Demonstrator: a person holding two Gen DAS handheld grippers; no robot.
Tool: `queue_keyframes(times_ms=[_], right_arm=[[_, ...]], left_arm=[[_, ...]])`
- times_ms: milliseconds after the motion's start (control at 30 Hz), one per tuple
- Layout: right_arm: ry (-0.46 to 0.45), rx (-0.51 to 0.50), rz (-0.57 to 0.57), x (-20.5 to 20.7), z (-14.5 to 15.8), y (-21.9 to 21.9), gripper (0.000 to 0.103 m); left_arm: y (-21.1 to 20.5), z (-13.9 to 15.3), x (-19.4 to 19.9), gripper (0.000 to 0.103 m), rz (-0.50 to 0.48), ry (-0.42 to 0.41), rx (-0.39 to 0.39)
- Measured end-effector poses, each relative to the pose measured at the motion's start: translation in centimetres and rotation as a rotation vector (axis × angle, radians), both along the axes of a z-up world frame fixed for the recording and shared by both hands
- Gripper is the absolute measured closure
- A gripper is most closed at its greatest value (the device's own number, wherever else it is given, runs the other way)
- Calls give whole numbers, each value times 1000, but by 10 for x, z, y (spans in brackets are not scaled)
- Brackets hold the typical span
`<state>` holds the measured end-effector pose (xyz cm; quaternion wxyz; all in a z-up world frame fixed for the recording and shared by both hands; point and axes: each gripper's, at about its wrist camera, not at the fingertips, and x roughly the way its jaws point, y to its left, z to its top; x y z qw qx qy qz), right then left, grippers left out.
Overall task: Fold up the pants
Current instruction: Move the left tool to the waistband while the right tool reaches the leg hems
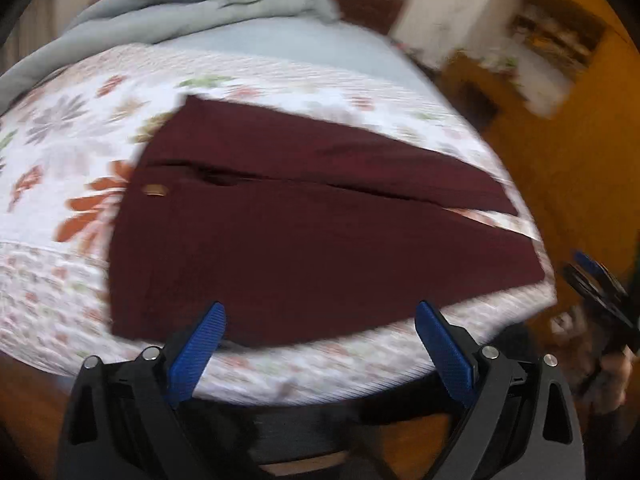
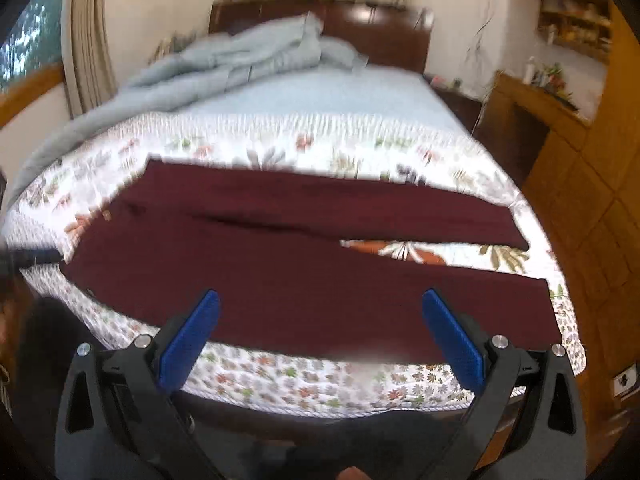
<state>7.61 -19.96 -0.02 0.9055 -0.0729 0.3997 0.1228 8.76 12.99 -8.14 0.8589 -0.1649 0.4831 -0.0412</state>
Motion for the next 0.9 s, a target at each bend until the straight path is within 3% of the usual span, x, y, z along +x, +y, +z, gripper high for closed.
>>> queue_keyframes(times_ms=[200,333,433,500,633,900], right_arm=[[61,27,15,43,-16,-13,2],[119,39,28,67,-34,-8,2],[173,50,30,79,-52,-2,2],[199,53,23,85,-61,1,2],[247,57,4,96,-78,5,2],[298,79,8,122,-102,28,2]], left_arm=[[116,1,90,7,84,25,-18],[162,-20,180,7,0,44,-108],[178,-45,236,7,-78,33,-21],[189,-68,261,7,-91,84,-20],[215,-104,297,7,-96,133,-91],[220,-122,326,7,-211,105,-205]])
